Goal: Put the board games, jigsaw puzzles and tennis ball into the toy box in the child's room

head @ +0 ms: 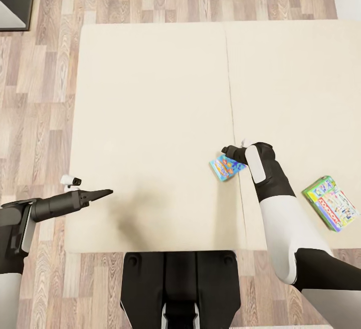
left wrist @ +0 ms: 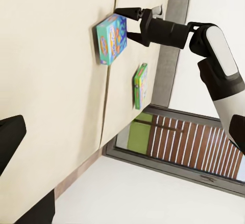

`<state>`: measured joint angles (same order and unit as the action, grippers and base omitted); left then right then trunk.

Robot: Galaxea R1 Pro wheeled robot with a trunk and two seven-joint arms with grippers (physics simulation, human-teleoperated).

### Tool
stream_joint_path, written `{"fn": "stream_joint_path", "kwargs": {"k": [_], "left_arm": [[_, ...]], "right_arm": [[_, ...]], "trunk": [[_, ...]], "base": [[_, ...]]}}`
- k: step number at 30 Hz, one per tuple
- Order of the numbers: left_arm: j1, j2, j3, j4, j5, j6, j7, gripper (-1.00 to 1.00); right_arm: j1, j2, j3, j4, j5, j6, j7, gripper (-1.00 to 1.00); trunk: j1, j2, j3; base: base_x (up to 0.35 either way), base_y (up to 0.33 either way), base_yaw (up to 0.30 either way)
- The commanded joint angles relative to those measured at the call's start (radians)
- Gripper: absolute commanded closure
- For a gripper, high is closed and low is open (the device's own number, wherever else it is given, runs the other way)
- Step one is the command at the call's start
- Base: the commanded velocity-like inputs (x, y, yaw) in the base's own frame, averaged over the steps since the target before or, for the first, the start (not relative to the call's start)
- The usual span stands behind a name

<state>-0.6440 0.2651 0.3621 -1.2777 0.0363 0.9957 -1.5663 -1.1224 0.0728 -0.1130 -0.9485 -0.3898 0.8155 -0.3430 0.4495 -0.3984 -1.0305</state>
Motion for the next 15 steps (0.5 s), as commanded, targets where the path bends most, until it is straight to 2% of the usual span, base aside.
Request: {"fn": "stream_joint_path", "kwargs": {"k": [1, 15], "left_arm": [[0.000, 0.000, 0.000, 0.000, -0.001, 0.011, -0.004, -1.00], [0.000, -0.001, -0.001, 0.000, -0.001, 0.011, -0.004, -1.00]], "right_arm": [[0.000, 0.001, -0.002, -0.001, -0.011, 0.002, -0.009, -1.00], [0.001, 0.002, 0.002, 0.004, -0.013, 0.001, -0.008, -1.00]], "trunk": [[0.001, -0.002, -0.003], [0.001, -0.002, -0.016]], "base": [[0.000, 0.000, 0.000], [0.000, 0.000, 0.000]]}}
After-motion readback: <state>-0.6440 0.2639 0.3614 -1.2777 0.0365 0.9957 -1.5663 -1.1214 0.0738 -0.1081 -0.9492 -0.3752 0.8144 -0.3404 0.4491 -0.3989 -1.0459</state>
